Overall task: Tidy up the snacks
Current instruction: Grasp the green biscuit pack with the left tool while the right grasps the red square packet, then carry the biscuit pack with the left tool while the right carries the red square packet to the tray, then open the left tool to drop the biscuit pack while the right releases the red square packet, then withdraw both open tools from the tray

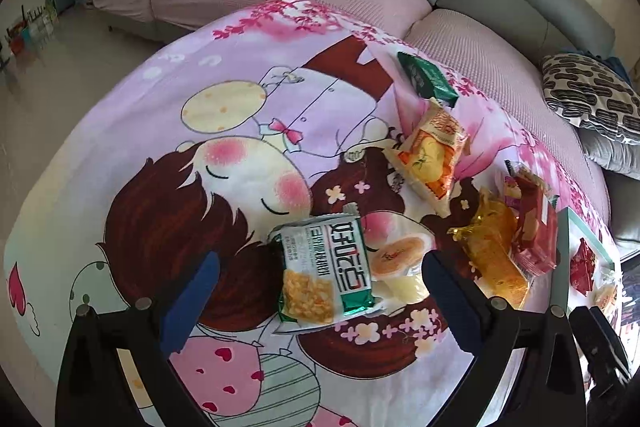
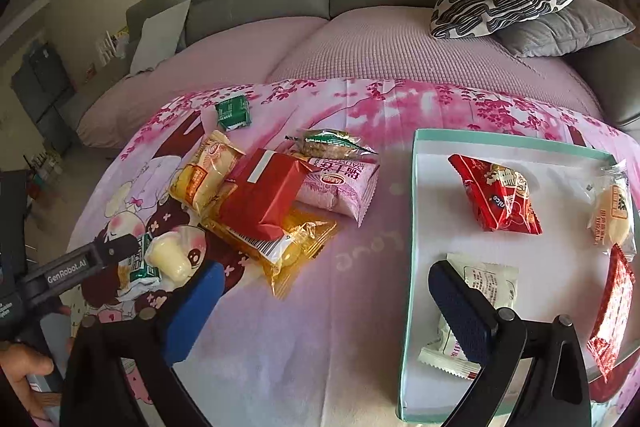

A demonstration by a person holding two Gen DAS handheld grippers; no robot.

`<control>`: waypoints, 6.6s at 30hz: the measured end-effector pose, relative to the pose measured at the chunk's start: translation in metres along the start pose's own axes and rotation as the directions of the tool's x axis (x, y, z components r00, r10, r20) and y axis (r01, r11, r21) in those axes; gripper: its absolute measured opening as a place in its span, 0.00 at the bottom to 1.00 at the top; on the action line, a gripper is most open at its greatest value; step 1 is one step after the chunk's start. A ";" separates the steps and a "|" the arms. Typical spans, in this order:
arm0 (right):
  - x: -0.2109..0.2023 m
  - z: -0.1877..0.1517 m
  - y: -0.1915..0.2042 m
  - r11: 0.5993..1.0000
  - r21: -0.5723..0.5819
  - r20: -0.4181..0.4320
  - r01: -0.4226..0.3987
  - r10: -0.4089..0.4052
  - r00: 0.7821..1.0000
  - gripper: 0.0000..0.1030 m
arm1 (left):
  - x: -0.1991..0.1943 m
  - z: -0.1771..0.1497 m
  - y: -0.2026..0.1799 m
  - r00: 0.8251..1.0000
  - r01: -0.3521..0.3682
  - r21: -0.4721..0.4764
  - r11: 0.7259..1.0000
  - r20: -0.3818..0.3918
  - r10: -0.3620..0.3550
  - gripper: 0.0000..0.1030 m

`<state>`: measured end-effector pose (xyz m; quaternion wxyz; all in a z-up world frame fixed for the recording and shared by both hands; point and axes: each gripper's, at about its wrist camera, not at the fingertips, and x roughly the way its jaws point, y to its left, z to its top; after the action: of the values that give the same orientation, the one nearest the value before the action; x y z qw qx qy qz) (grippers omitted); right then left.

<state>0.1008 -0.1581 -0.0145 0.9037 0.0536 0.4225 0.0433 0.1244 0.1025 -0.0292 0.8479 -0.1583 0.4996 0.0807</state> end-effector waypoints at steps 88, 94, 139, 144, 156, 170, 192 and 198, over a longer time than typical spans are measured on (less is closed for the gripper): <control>-0.093 -0.007 -0.189 0.872 0.461 0.088 0.164 -0.230 0.969 0.45 | -0.058 -0.065 -0.213 0.944 0.270 0.524 0.808 0.021 -0.329 0.46; -0.099 -0.007 -0.207 0.862 0.478 0.102 0.168 -0.244 0.964 0.45 | -0.052 -0.078 -0.244 0.942 0.280 0.585 0.761 -0.014 -0.336 0.47; -0.036 0.000 -0.210 0.902 0.402 0.028 0.156 -0.182 0.983 0.43 | 0.014 -0.082 -0.308 0.956 0.287 0.614 0.735 -0.135 -0.260 0.47; -0.031 -0.002 -0.210 0.903 0.403 0.015 0.150 -0.171 0.985 0.43 | 0.019 -0.079 -0.303 0.960 0.277 0.601 0.749 -0.138 -0.245 0.47; -0.025 -0.004 -0.208 0.903 0.398 -0.035 0.164 -0.163 0.986 0.43 | 0.023 -0.080 -0.303 0.964 0.266 0.594 0.760 -0.146 -0.223 0.47; -0.028 -0.003 -0.205 0.908 0.377 -0.057 0.184 -0.175 0.983 0.44 | 0.005 -0.077 -0.298 0.964 0.264 0.581 0.770 -0.139 -0.226 0.59; -0.040 -0.004 -0.197 0.916 0.328 -0.081 0.229 -0.214 0.973 0.63 | -0.002 -0.050 -0.250 0.981 0.195 0.389 0.900 -0.055 -0.189 0.81; -0.038 -0.004 -0.198 0.917 0.326 -0.074 0.230 -0.218 0.973 0.79 | -0.001 -0.049 -0.245 0.991 0.125 0.378 0.917 -0.005 -0.133 0.85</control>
<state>0.0796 -0.3587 -0.0146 0.8730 0.1557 0.4432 -0.1312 0.1557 -0.1443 -0.0047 0.8711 -0.0238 0.4853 -0.0712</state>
